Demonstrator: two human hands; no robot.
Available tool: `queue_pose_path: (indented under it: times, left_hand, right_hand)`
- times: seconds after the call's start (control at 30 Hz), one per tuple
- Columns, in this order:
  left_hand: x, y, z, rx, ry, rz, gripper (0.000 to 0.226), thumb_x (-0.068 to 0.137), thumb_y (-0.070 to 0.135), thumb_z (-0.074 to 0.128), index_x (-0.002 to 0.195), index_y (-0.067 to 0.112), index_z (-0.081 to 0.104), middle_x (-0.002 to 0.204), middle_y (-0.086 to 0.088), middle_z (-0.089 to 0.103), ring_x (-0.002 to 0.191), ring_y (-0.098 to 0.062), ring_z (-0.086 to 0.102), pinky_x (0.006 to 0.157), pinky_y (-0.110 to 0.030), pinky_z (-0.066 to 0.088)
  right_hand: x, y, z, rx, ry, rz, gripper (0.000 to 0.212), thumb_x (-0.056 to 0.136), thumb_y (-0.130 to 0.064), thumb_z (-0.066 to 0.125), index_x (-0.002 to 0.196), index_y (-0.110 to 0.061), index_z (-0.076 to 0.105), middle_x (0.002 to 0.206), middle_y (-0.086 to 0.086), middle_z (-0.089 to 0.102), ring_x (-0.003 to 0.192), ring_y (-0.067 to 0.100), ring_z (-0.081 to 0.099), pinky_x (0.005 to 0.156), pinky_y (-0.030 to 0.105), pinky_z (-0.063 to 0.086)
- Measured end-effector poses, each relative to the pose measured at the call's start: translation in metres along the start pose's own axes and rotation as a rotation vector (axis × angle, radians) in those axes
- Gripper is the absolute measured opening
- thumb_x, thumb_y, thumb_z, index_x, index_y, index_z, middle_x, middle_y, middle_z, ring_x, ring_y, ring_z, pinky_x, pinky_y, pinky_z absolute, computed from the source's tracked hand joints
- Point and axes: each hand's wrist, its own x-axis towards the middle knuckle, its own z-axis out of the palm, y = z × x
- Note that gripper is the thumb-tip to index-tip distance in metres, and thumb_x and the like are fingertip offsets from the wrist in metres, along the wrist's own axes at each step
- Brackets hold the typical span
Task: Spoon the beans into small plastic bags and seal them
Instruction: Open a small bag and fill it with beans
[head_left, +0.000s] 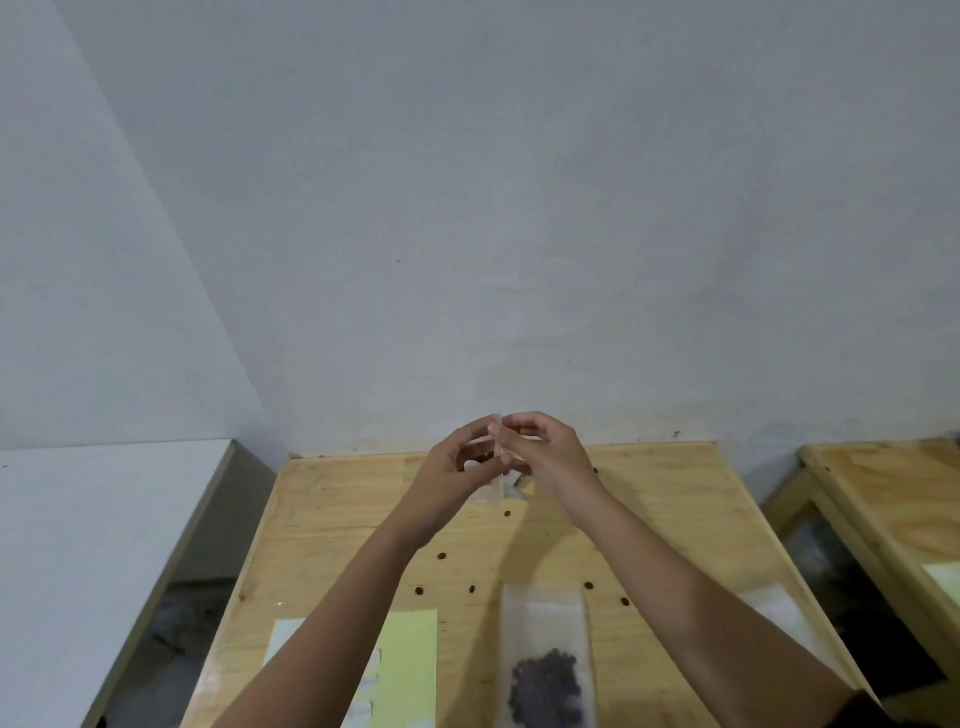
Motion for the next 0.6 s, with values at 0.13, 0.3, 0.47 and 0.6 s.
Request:
queue_pose_path:
  times: [0.13,0.3,0.47,0.6]
  left_hand:
    - [0.002,-0.001,0.0,-0.011,-0.026,-0.024,0.047,0.083,0.03,0.068,0.129,0.028,0.054,0.122,0.001,0.064,0.117,-0.016,0.057,0.083,-0.025,0.048]
    - [0.003,-0.002,-0.004,-0.025,-0.044,-0.021,0.05,0.081,0.031,0.069,0.129,0.027,0.054,0.124,0.002,0.063,0.118,-0.016,0.057,0.097,-0.038,0.049]
    - [-0.002,-0.003,-0.008,-0.026,-0.034,-0.026,0.061,0.076,0.039,0.072,0.131,0.025,0.052,0.126,0.005,0.061,0.119,-0.013,0.056,0.097,-0.038,0.048]
    - [-0.004,-0.005,-0.008,0.051,-0.003,0.002,0.055,0.084,0.024,0.071,0.134,0.023,0.049,0.128,0.006,0.058,0.116,-0.006,0.056,0.089,-0.026,0.05]
  right_hand:
    - [-0.001,0.003,-0.005,0.069,-0.011,0.041,0.024,0.079,-0.028,0.074,0.096,-0.012,0.067,0.099,0.005,0.066,0.086,0.016,0.068,0.085,0.034,0.057]
    - [-0.004,0.005,-0.005,0.145,-0.042,0.047,0.028,0.082,-0.026,0.07,0.101,-0.006,0.067,0.095,0.007,0.066,0.088,0.016,0.066,0.084,0.029,0.056]
    - [-0.009,0.007,0.002,0.169,-0.063,0.047,0.021,0.088,-0.024,0.064,0.099,-0.007,0.068,0.083,0.002,0.066,0.085,0.012,0.066,0.084,0.026,0.056]
    - [-0.012,0.004,0.011,0.044,0.004,0.022,0.014,0.092,-0.013,0.057,0.093,-0.006,0.069,0.075,0.002,0.065,0.07,0.01,0.065,0.071,0.022,0.055]
